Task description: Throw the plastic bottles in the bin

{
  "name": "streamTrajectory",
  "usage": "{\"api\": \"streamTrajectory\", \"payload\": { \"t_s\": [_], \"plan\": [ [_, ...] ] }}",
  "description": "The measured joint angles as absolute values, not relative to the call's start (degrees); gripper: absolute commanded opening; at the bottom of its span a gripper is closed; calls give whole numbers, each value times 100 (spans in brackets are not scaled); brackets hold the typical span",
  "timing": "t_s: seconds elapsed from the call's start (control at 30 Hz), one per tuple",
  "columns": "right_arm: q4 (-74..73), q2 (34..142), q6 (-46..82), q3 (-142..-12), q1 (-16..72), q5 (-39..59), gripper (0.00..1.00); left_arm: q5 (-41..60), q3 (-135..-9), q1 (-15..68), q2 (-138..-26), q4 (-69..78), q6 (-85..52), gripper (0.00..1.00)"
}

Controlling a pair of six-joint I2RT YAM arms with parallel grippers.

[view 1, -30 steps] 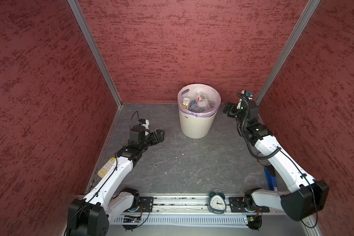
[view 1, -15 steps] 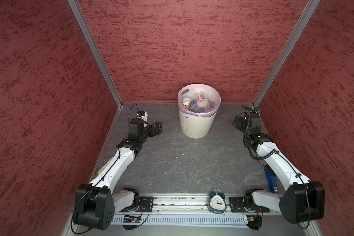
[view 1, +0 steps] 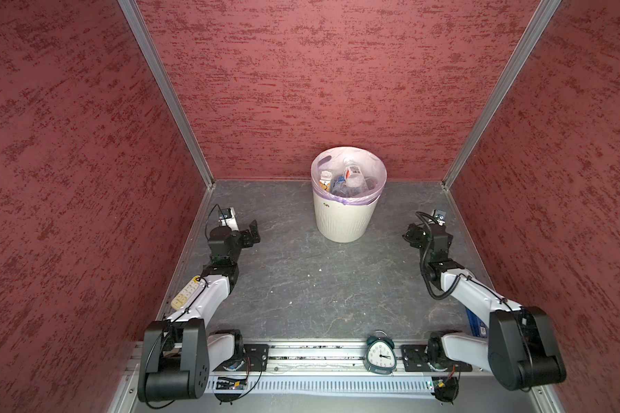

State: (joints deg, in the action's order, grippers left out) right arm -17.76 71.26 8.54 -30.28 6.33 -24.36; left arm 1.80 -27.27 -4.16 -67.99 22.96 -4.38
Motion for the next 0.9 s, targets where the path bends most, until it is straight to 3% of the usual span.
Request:
{"api": "streamTrajectory", "payload": {
  "t_s": [0.5, 0.9],
  "plan": [
    [-4276, 8147, -132, -2241, 631, -1964, 98, 1208, -2034, -670, -8541, 4665, -294, 99],
    [-5498, 8538, -233, -1918, 121, -1094, 98, 770, -2126, -316, -8788, 5100, -113, 99]
  ]
}}
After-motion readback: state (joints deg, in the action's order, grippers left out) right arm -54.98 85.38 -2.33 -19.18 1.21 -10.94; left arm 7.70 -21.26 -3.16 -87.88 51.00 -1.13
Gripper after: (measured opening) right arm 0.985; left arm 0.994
